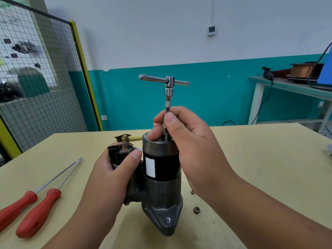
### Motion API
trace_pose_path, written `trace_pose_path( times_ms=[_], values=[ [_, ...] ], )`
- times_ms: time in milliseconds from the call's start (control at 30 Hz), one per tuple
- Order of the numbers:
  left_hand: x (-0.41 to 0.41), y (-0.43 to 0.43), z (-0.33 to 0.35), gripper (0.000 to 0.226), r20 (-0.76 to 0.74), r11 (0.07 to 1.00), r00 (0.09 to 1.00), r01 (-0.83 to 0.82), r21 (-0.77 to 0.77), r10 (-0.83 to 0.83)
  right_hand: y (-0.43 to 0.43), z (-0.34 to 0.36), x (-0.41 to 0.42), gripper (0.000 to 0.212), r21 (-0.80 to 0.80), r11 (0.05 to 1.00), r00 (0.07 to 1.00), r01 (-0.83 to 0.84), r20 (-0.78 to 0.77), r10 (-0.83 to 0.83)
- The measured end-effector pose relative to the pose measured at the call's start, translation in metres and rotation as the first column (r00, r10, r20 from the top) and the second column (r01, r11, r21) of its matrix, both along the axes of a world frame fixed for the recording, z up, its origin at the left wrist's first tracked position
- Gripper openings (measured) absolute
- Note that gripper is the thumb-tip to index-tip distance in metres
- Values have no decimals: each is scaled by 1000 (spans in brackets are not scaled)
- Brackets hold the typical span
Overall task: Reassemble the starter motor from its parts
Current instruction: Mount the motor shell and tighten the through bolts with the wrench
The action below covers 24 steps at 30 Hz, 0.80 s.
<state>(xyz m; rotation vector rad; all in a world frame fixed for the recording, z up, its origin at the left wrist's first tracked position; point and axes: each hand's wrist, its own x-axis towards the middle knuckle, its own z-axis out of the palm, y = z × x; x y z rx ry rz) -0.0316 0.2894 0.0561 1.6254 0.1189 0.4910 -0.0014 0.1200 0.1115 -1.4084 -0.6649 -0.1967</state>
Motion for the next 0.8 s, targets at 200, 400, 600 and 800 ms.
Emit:
trace_pose_path(
  times_ms=[200,400,600,800],
  values=[
    [0,0,-1,50,5,999,1000,14,-32,-14,1,0,0,20,-1,1000,999,11,36,-11],
    [0,1,-1,51,-5,999,1000,20,-26,-20,-1,-1,0,26,43,999,1000,-28,-9,28],
    [-1,0,0,52,-1,999,1000,20,-35,-20,1,0,0,24,5,1000,1000,-14,-3,14],
    [0,1,-1,51,5,1000,1000,13,-23,-13,1,0,0,19,12,1000,999,-1,32,1]
  ],
)
